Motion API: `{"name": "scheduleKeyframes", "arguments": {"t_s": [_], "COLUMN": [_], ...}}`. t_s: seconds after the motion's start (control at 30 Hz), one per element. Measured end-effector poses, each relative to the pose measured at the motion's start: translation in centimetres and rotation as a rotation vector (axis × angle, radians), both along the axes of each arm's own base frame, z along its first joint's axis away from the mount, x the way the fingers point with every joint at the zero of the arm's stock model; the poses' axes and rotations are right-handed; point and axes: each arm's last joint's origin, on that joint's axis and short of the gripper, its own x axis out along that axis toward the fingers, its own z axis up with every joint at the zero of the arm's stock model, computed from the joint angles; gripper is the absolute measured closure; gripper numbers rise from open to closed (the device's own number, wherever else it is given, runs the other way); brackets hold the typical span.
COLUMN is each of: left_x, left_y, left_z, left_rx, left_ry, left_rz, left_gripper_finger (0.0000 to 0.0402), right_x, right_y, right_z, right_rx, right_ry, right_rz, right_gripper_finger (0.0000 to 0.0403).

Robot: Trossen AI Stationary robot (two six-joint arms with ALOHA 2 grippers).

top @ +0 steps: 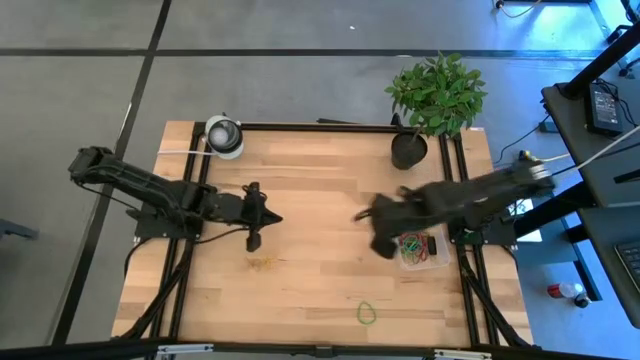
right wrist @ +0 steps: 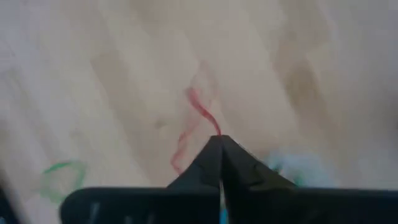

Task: Pick and place rubber bands into bin
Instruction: Put the red rubber band into the transparent bin

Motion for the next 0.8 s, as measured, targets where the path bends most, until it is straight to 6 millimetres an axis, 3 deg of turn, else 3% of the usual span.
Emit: {"name": "scheduleKeyframes", "arguments": {"t_s": [0.23,0.37,0.5,0.8], "left_x": [2.6,3.9,4.9,5.9], "left_y": [-0.7,-1.0,-1.2,-1.8], "left_z": [0.8,0.9,0.7,-0.6], "left_rx": [-0.015,-0.018,-0.01,-0.094], "left_ry": [0.024,0.042,0.06,0.107], "left_rz": [0.013,0.019,0.03,0.094], "left_gripper_finger": [0.04,0.0399,0.0401,0.0401], "right_x": [-10.4,-14.0,-15.5,-15.9], "right_y": [1.5,1.6,1.7,1.6], "right_z": [1.6,0.9,-1.0,-9.2], "right_rx": [0.099,0.158,0.163,0.114], "right_ry": [-0.158,-0.153,-0.124,-0.021], "right_rz": [-0.142,-0.209,-0.21,-0.231], "right_gripper_finger": [0.0403,0.0403,0.0403,0.0395]}}
